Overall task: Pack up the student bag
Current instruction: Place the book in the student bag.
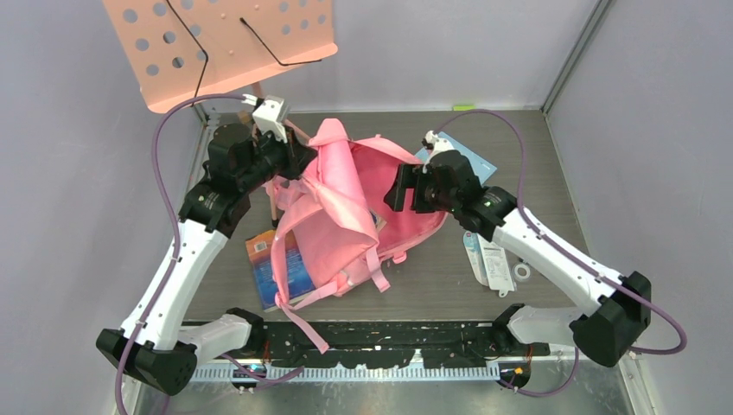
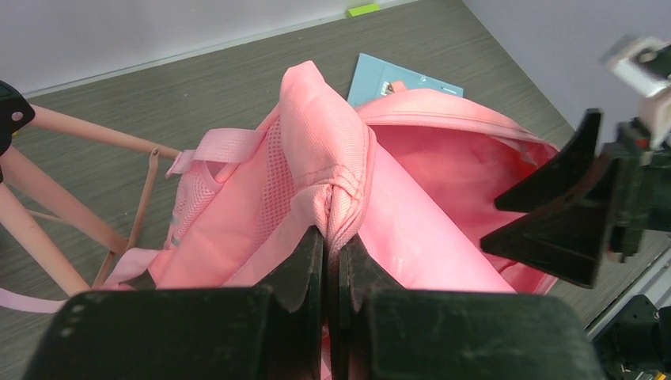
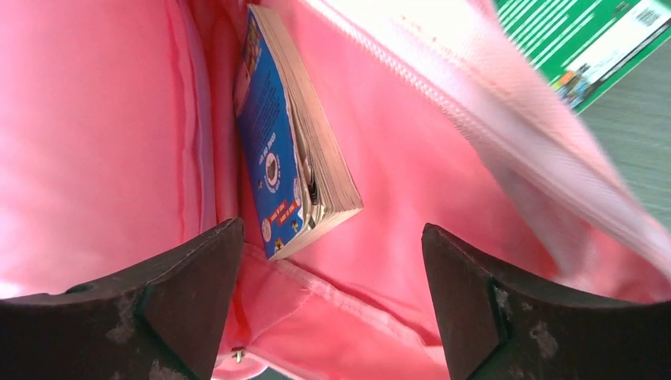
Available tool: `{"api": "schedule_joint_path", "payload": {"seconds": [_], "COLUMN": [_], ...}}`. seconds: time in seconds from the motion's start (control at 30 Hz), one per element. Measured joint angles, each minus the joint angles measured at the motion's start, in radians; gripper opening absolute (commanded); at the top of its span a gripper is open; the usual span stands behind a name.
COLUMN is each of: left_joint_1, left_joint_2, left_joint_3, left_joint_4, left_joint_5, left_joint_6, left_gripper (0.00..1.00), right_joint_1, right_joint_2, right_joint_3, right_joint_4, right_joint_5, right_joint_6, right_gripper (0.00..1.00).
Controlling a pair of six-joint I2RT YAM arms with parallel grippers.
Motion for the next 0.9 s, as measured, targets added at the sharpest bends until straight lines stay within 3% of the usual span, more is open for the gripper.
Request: {"api": "schedule_joint_path", "payload": {"seconds": [0.1,0.23,0.6,0.73,0.9], "left_joint_1": [0.000,0.000,0.000,0.000,0.000], "left_joint_2": [-0.005,-0.020,-0.037,-0.055,-0.075], "left_joint_3": [-0.006,-0.022,-0.034,-0.043,-0.051], "left_joint_4": [0.005,0.013,0.018,0.021,0.022], "left_joint_5": [-0.010,-0.035,-0.055,-0.069,-0.085], "left_joint_6": [0.000,0.000,0.000,0.001,0.003], "left_gripper": [0.00,0.00,0.00,0.00,0.00], "right_joint_1": [-0.001,-0.073,-0.649,-0.731,-0.735], "right_joint_2": [-0.043,-0.099,-0.130,-0.093,0.039], "right_joint_3": [0.063,0.138,0.130,0.064,-0.032], "right_joint_4": [-0.081,-0.145,-0.205,-0.188,-0.106], "right_joint_5": [0.043,0.050,-0.170,-0.167,-0.207], "right_joint_6": [-0.039,-0.065,-0.051,-0.041,-0.009], "right_gripper": [0.98,0.98,0.98,0.95,0.87]}}
